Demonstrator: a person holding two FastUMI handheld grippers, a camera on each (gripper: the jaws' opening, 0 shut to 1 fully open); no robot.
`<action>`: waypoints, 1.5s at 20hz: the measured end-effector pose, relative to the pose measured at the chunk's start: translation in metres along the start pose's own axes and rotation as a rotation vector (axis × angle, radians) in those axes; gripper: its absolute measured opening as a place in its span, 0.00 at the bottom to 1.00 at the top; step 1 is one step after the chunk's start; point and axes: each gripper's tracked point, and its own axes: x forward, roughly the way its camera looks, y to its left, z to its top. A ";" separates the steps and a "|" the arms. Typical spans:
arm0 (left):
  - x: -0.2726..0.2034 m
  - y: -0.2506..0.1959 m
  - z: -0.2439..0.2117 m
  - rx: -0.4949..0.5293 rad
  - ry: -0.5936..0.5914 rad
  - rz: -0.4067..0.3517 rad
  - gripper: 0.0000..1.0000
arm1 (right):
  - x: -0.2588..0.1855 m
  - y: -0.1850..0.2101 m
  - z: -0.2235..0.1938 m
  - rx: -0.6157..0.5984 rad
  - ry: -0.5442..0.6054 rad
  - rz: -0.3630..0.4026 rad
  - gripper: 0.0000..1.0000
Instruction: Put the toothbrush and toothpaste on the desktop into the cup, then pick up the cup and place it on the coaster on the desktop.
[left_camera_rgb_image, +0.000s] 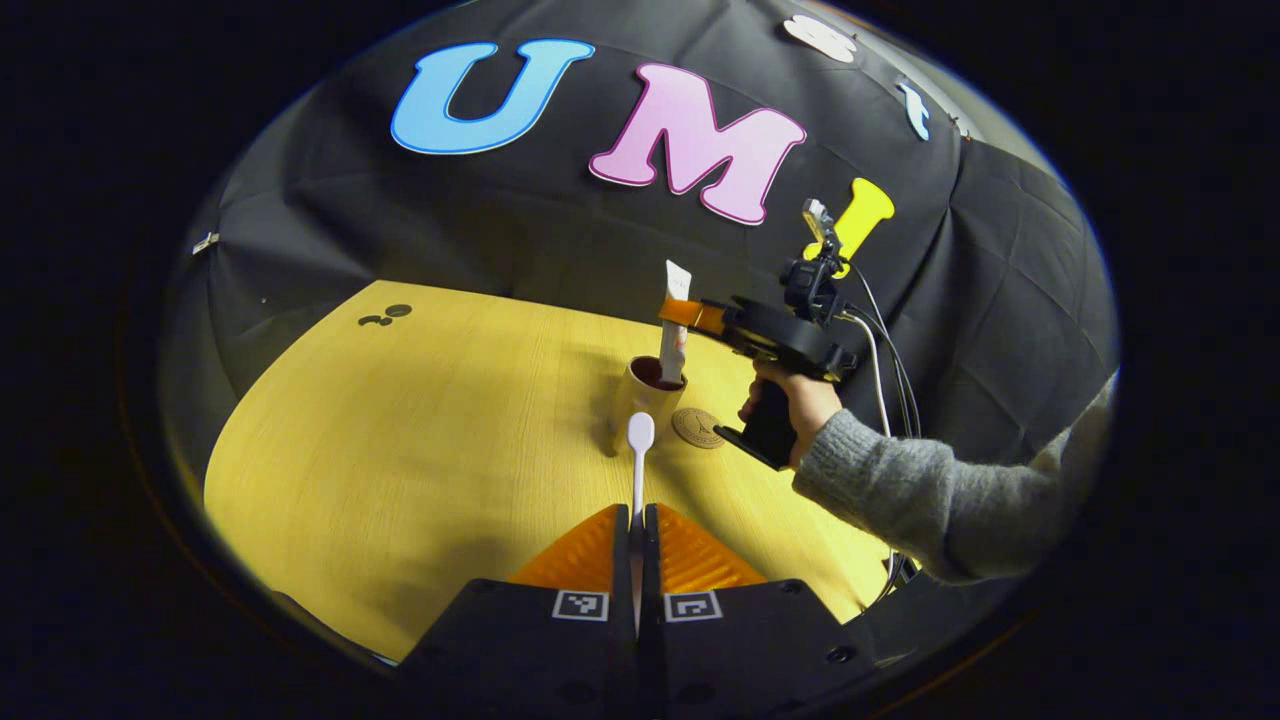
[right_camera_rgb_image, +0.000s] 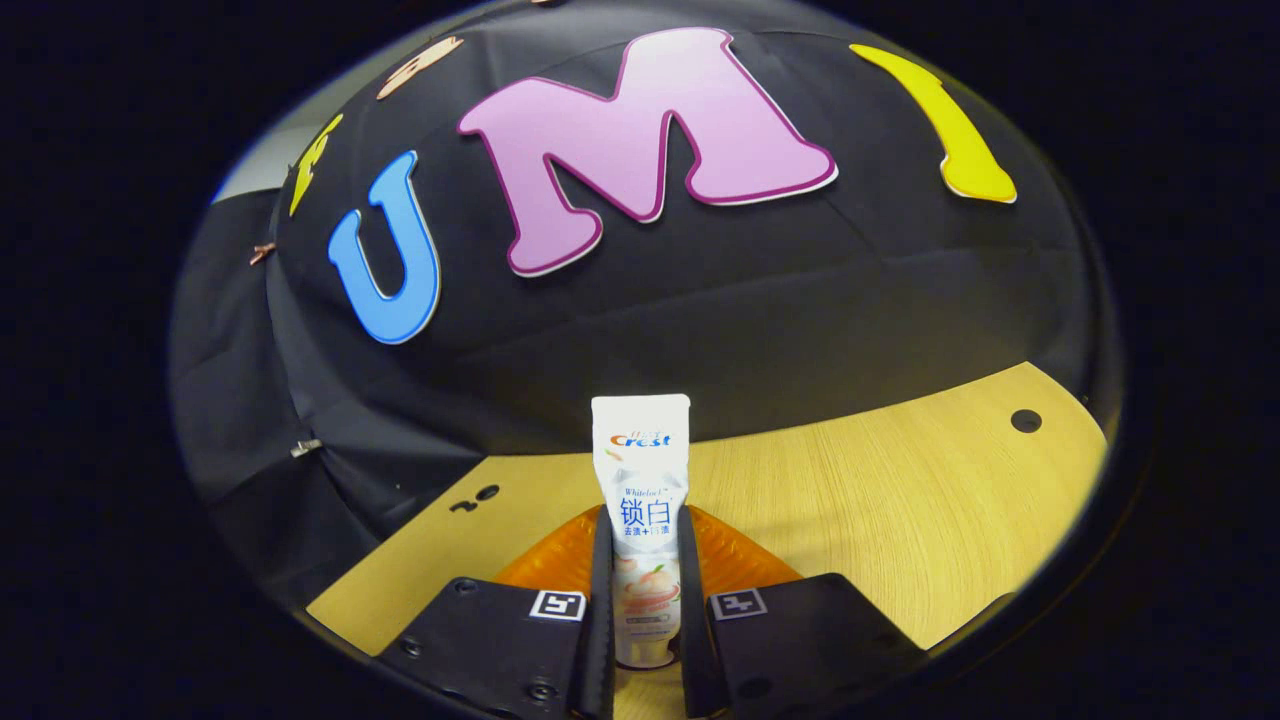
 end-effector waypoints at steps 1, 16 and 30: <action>0.000 0.001 0.002 0.001 -0.002 0.001 0.06 | 0.000 0.001 -0.007 -0.017 0.016 0.002 0.24; 0.031 -0.024 0.045 -0.012 -0.098 -0.039 0.06 | -0.038 0.011 -0.038 -0.077 0.131 0.049 0.53; 0.141 -0.093 0.144 0.031 -0.339 -0.171 0.06 | -0.152 -0.057 -0.043 0.031 0.215 0.008 0.53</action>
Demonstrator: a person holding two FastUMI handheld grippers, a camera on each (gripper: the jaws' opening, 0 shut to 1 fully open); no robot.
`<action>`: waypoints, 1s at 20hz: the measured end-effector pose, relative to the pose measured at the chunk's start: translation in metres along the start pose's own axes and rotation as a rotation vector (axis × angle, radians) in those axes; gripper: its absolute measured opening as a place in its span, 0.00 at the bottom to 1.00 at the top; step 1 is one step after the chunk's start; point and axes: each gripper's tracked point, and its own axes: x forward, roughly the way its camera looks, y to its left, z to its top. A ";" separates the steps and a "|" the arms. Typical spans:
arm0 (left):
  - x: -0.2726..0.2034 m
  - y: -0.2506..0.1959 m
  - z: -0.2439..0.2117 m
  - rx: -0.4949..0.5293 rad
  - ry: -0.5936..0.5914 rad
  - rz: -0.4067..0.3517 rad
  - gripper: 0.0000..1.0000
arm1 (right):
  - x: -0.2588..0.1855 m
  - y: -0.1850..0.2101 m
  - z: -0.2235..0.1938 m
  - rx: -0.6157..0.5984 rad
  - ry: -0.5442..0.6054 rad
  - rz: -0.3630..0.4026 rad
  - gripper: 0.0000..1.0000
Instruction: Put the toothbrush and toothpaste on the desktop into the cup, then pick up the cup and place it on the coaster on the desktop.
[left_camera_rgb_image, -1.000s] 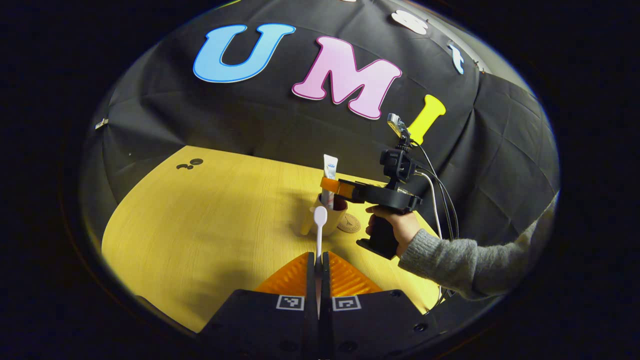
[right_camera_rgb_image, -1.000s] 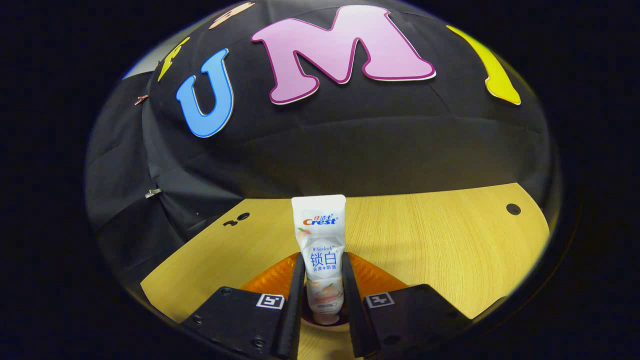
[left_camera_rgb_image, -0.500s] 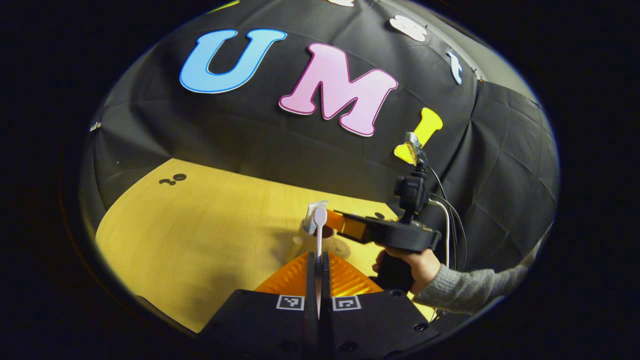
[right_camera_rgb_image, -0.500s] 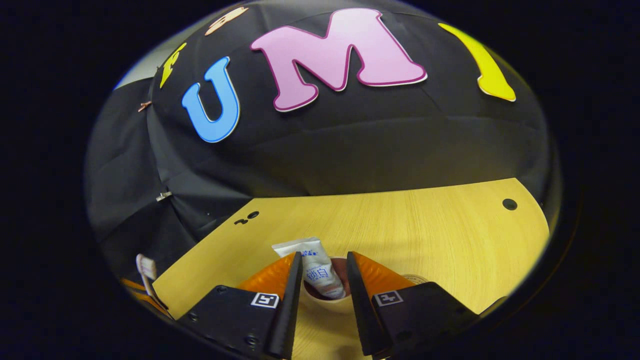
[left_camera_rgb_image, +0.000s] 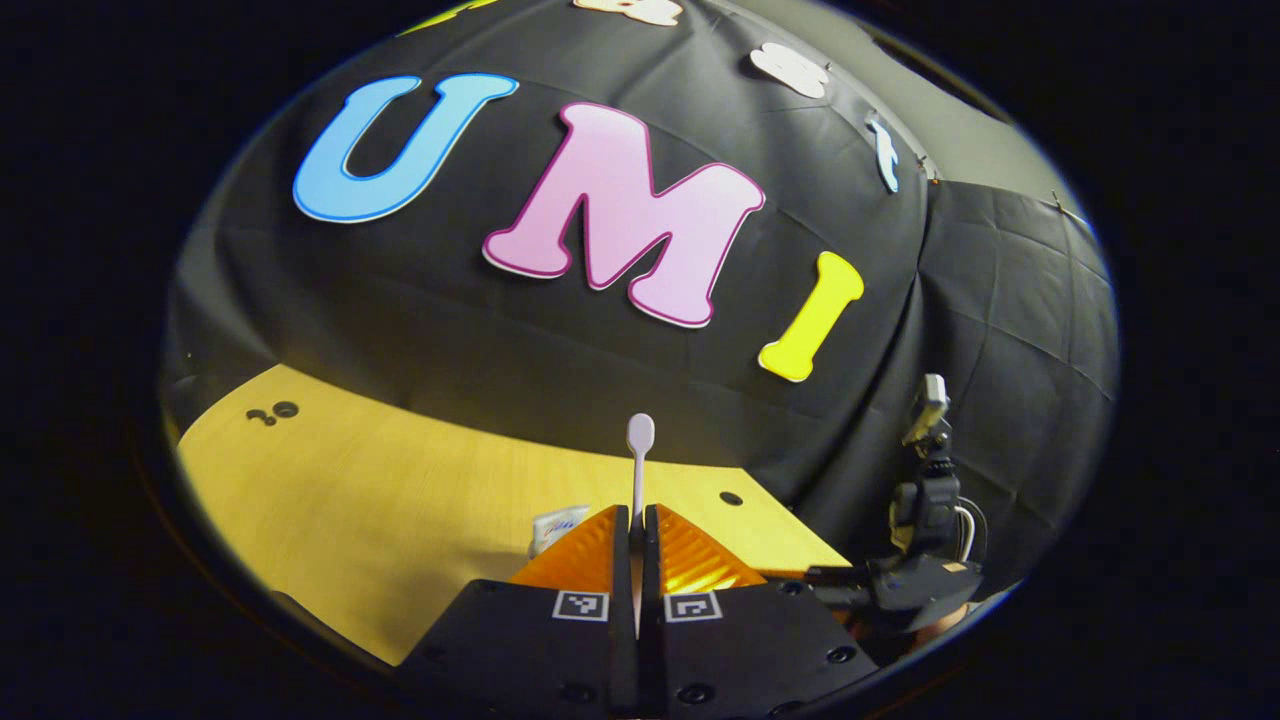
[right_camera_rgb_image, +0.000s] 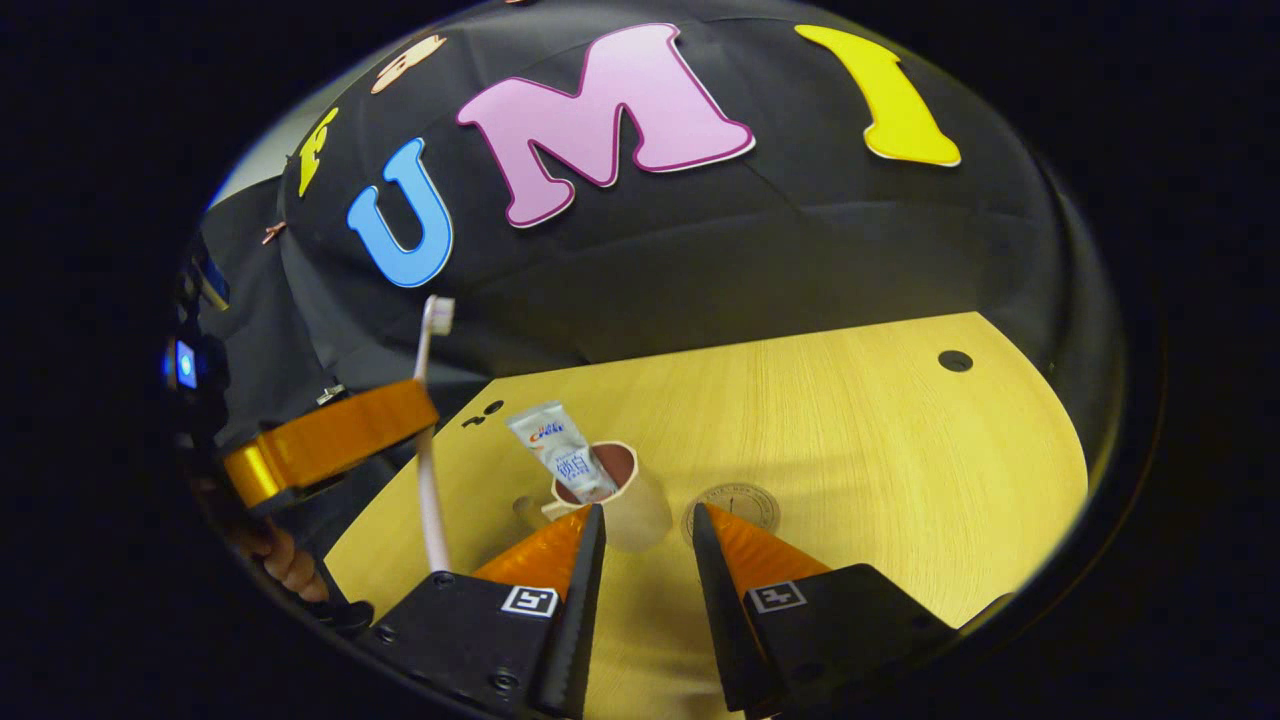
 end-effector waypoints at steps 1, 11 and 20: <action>0.010 -0.003 0.004 0.010 -0.019 -0.010 0.06 | -0.006 -0.003 -0.006 0.001 0.012 0.000 0.54; 0.089 0.017 0.009 0.085 -0.111 0.042 0.06 | -0.035 -0.021 -0.046 -0.015 0.094 0.000 0.54; 0.113 0.044 -0.015 0.128 -0.101 0.119 0.06 | -0.032 -0.032 -0.054 0.006 0.124 0.007 0.54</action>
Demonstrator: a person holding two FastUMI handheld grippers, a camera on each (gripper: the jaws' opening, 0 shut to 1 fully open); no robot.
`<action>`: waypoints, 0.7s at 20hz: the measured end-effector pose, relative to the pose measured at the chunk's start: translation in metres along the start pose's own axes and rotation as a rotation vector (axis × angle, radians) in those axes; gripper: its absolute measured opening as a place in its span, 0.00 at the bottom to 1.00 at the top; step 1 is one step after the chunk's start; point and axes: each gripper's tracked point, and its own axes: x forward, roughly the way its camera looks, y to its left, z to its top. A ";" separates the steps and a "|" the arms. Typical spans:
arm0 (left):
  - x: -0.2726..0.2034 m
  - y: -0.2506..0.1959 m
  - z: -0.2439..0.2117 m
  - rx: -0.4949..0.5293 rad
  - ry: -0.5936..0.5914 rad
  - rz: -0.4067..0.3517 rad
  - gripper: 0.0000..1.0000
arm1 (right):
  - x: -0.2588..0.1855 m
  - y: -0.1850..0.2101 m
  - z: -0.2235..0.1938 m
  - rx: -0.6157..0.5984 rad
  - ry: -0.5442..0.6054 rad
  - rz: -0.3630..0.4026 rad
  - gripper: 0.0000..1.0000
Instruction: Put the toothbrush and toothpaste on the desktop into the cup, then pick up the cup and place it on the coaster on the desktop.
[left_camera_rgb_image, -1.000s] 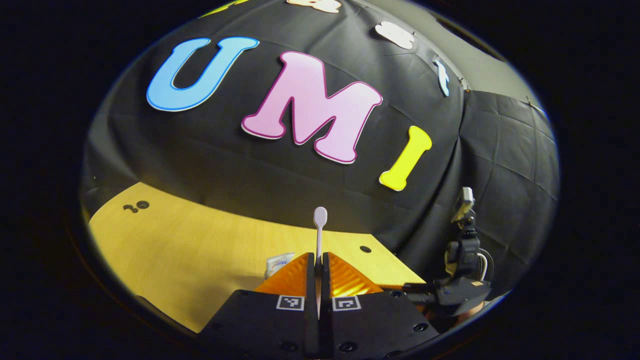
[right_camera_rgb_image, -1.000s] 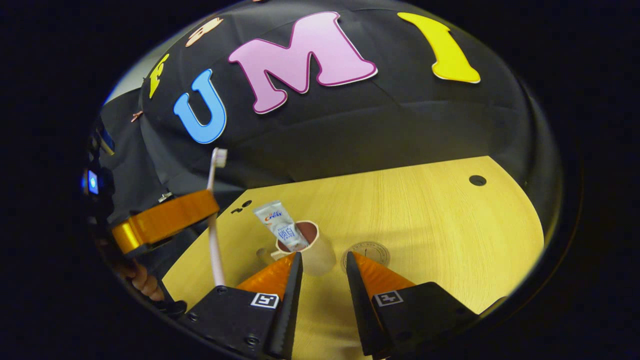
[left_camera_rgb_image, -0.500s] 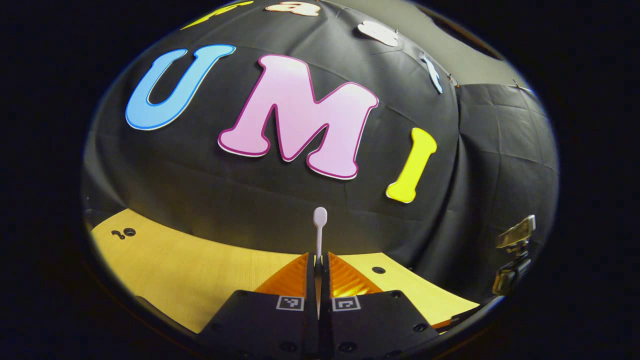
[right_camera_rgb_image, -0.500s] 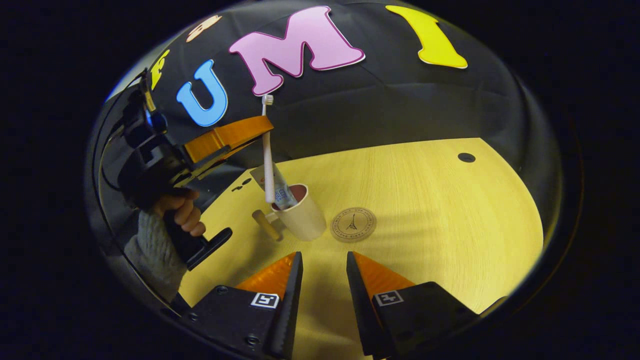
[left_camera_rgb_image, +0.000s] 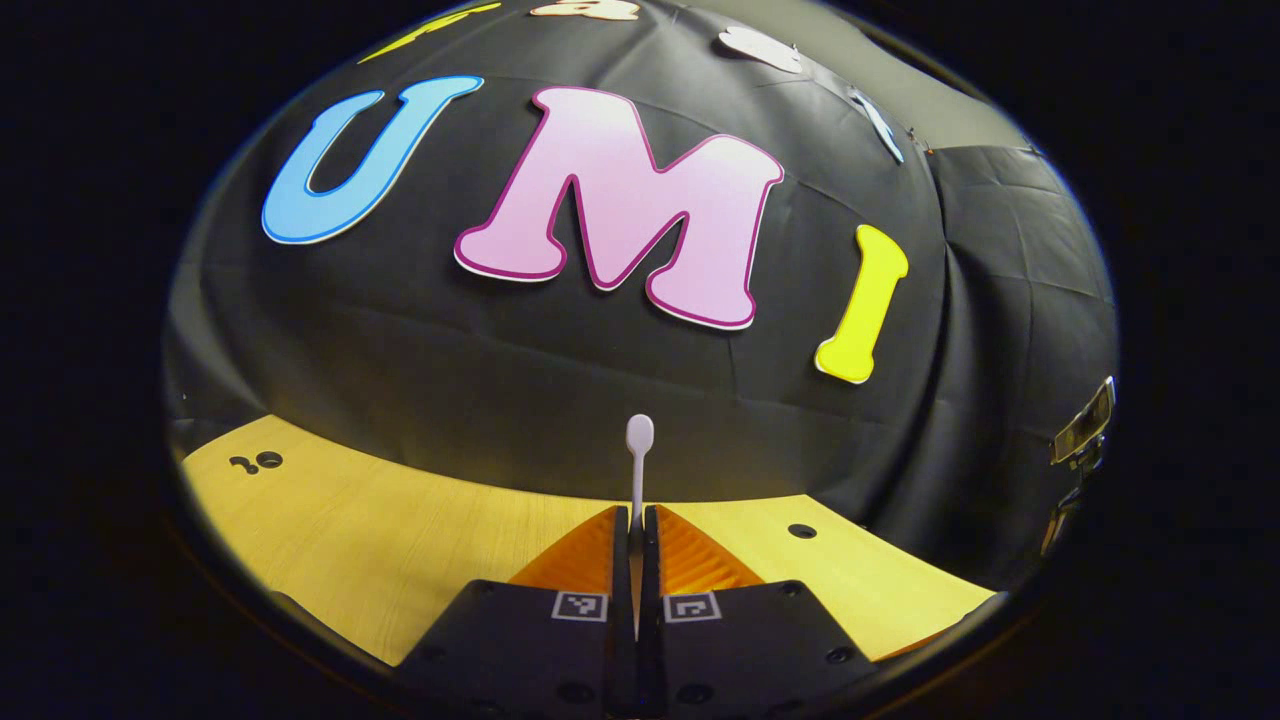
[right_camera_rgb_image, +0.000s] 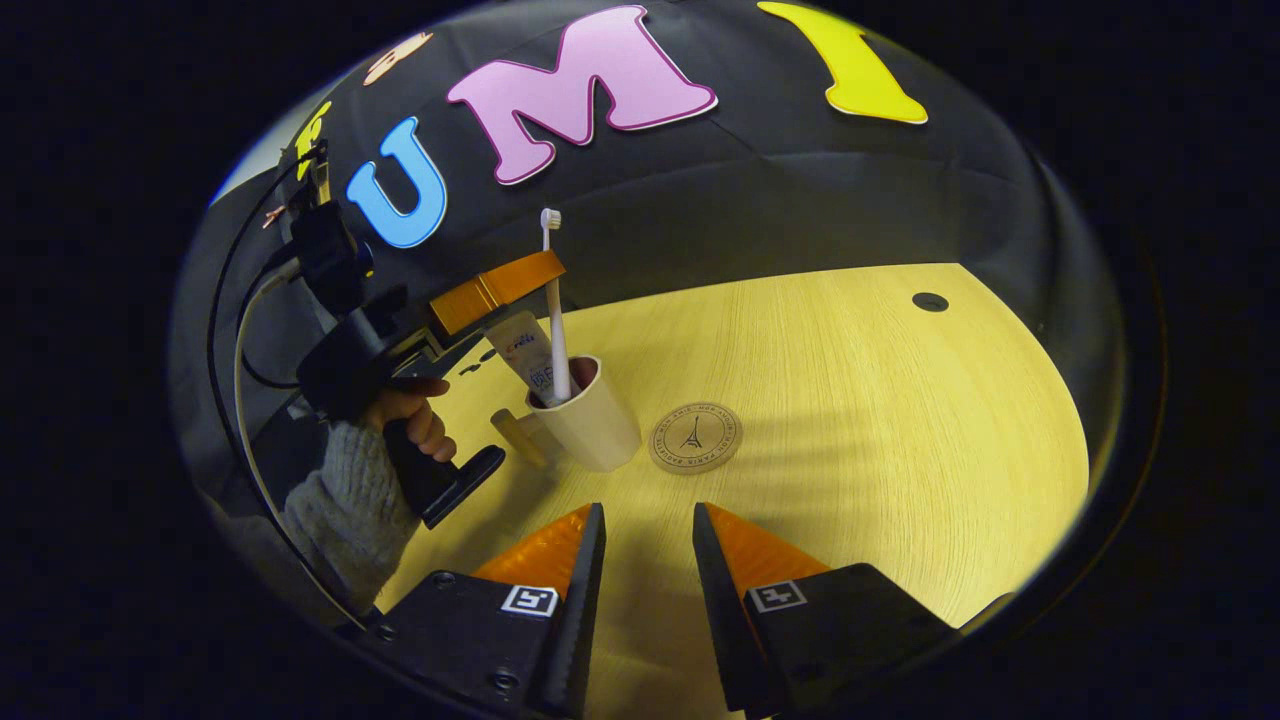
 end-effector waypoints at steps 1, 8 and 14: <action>0.001 0.002 -0.003 0.011 0.003 0.011 0.06 | 0.001 -0.001 -0.001 0.001 0.002 0.000 0.54; 0.000 -0.003 -0.009 0.037 0.019 -0.006 0.27 | 0.004 -0.003 0.003 0.043 0.003 -0.003 0.54; -0.019 -0.007 -0.005 0.068 0.058 -0.019 0.24 | -0.006 -0.001 0.003 0.040 0.017 -0.010 0.53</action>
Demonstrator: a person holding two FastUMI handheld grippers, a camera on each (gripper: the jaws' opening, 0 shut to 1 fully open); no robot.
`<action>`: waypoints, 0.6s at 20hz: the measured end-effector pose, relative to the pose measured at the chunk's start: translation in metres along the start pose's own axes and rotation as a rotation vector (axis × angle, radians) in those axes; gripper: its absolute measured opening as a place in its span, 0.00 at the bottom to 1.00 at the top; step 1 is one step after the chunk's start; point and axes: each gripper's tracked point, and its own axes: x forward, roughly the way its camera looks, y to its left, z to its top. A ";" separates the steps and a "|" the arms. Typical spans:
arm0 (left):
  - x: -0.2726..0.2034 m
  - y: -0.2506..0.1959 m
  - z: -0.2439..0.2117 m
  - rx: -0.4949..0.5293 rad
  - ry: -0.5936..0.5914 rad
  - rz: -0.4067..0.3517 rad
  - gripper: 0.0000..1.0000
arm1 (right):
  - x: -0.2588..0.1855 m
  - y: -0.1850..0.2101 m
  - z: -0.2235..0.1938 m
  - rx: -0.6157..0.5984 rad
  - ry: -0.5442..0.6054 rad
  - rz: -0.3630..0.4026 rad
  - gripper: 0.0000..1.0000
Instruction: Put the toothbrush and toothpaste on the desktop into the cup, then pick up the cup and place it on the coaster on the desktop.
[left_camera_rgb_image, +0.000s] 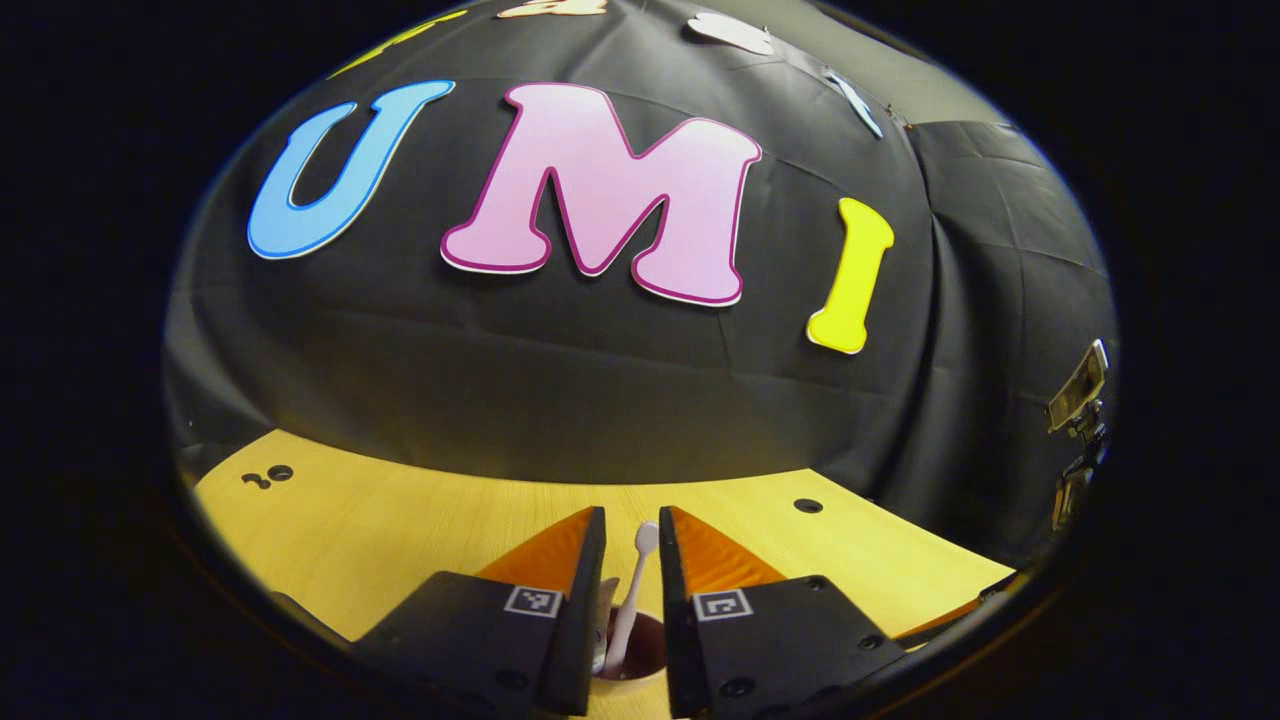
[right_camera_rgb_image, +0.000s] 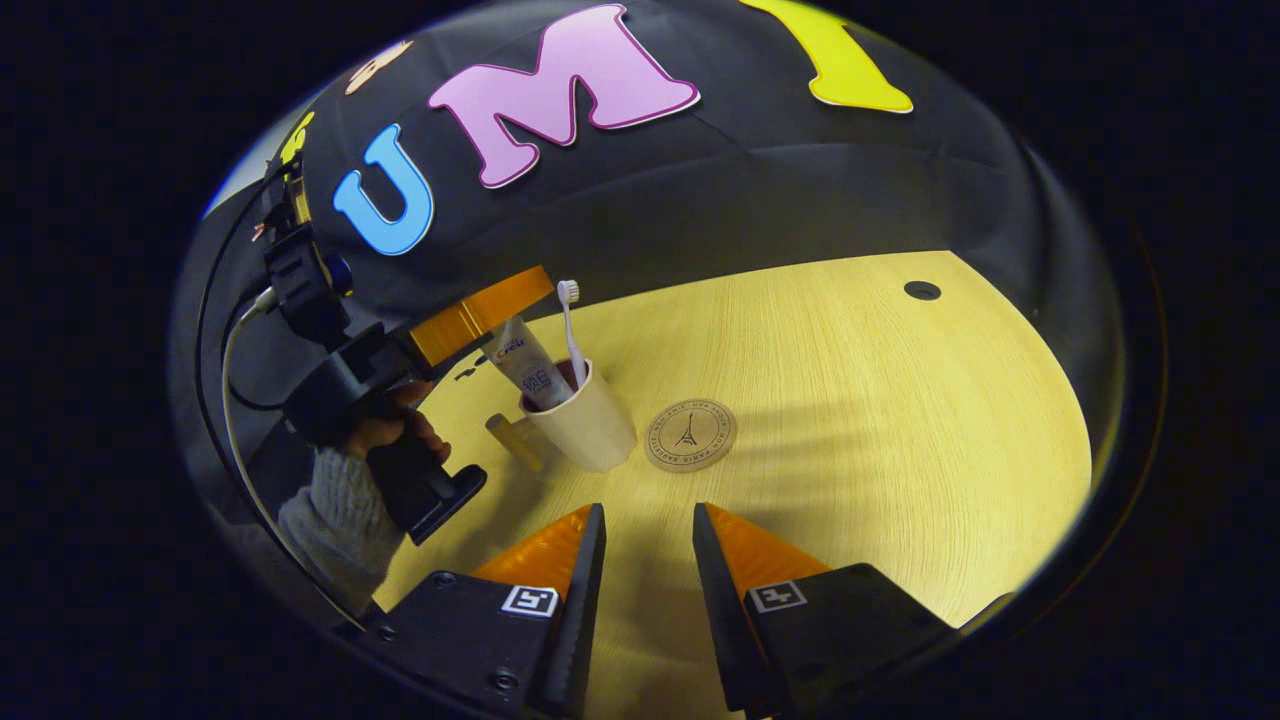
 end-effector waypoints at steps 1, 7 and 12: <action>-0.006 0.000 0.003 0.007 0.006 0.001 0.37 | -0.003 0.002 0.000 0.000 0.005 0.003 0.53; -0.057 0.003 0.004 0.068 0.115 -0.020 0.57 | -0.032 0.006 -0.011 -0.014 0.044 -0.005 0.54; -0.093 0.022 -0.012 0.098 0.277 -0.052 0.65 | -0.055 0.003 -0.012 -0.009 0.038 -0.028 0.54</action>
